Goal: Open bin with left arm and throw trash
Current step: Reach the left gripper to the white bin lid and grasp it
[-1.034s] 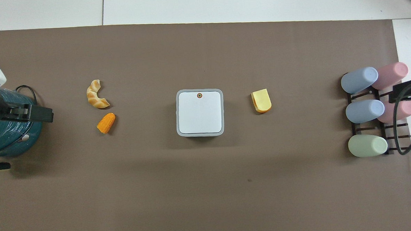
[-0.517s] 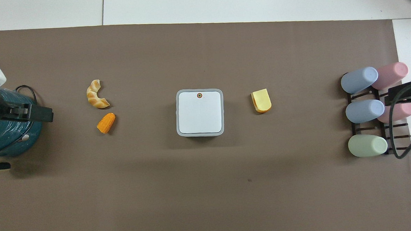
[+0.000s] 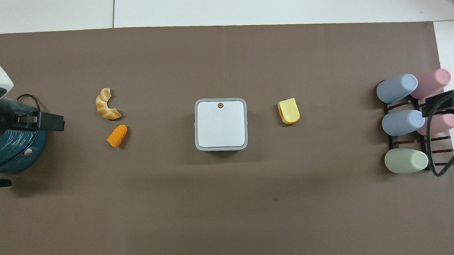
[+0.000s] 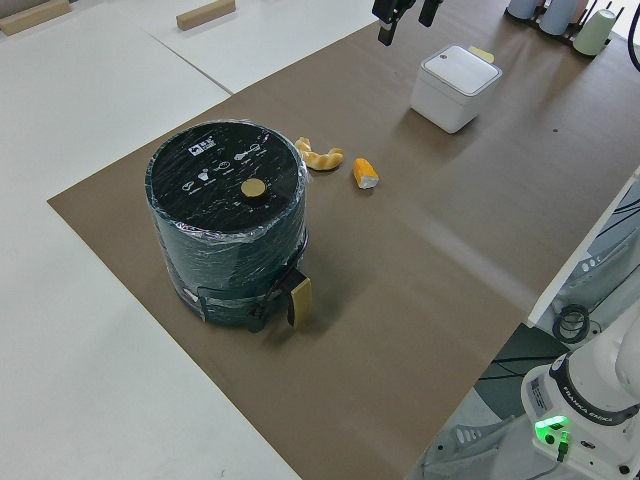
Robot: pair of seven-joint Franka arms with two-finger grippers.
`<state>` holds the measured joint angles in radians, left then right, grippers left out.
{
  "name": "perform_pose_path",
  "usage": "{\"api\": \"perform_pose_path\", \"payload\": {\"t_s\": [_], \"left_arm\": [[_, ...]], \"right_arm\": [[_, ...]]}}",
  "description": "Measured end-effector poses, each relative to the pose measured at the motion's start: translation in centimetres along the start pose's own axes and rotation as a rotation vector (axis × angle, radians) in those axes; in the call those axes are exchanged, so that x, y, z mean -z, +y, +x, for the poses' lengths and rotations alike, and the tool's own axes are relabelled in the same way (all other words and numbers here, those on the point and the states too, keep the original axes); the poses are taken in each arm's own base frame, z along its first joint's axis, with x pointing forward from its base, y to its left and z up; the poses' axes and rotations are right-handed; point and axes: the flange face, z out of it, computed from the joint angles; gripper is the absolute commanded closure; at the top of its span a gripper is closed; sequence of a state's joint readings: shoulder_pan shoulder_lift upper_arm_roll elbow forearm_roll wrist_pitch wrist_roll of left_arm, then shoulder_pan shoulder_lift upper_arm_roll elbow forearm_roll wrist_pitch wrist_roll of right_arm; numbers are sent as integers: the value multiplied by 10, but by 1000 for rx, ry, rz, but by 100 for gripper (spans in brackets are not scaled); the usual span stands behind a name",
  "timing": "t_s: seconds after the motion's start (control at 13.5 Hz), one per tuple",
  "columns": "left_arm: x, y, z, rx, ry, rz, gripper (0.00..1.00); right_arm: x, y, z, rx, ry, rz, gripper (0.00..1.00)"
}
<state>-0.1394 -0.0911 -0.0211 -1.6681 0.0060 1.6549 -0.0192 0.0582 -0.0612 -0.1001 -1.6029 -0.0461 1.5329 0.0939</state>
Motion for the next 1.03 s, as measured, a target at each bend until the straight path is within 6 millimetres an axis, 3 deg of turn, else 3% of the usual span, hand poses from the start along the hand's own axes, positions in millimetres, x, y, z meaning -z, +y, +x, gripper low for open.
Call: {"api": "perform_pose_path", "payload": {"t_s": [0.22,0.52,0.74,0.81,0.96,1.03], "left_arm": [[-11,46,4,57,23,-10,3],[-37,91,21,123,56,-63,38],[-72,144,36,184,77,-92,71],[-86,162,41,203,87,-103,77],[-107,187,48,228,99,-118,98],[-113,195,50,237,108,-131,100]], "right_arm": [[-1,0,0,0,-2,0,0],[-1,0,0,0,-3,0,0],[-2,0,0,0,-3,0,0],[-2,0,0,0,-4,0,0],[-2,0,0,0,-4,0,0],[-2,0,0,0,-4,0,0]]}}
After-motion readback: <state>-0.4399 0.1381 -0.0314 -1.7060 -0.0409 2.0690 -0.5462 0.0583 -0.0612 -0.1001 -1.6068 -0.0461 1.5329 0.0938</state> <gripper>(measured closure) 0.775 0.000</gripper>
